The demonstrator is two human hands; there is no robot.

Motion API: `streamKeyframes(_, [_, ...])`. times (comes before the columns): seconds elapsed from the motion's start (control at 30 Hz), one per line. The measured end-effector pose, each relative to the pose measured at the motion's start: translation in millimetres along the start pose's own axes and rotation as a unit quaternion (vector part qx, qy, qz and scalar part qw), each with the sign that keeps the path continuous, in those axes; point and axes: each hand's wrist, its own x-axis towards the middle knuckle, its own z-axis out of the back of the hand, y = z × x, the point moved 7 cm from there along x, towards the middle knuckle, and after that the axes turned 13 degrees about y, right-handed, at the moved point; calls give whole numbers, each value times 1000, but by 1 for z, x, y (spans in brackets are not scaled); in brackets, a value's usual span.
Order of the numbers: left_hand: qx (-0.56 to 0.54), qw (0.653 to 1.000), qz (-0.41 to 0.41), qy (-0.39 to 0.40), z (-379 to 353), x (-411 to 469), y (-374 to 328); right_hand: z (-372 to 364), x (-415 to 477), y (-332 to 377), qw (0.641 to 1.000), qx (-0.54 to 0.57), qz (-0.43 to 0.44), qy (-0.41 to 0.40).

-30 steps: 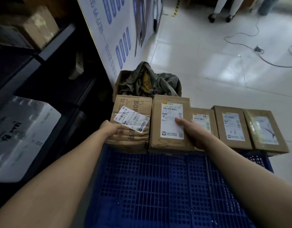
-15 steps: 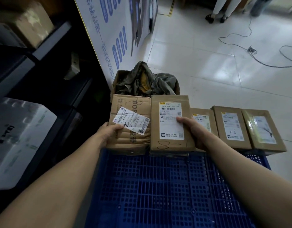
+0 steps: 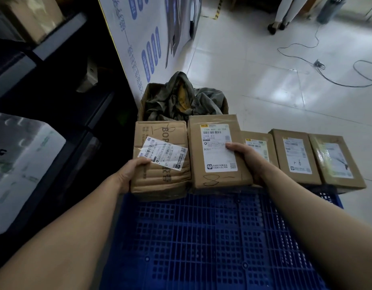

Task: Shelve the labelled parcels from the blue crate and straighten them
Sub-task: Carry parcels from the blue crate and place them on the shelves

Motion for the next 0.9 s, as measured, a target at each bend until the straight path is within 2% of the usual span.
streamKeyframes(0.23, [-11,1000,-7,20,5,-10,9,-1,-3,-4,999,-5,-4,40])
streamKeyframes(0.5, [-35,999,-21,19,5,-69,-9,-22,-23,6,997,-14,-14,72])
streamKeyframes(0.7, [-48,994,-103,3,-13,-138,-70,-51,-57,65,993,-19,25,114])
streamKeyframes(0.9, [-43,978,-192,-71,-19,-229,-133,-97,-102,136,984,-24,76,158])
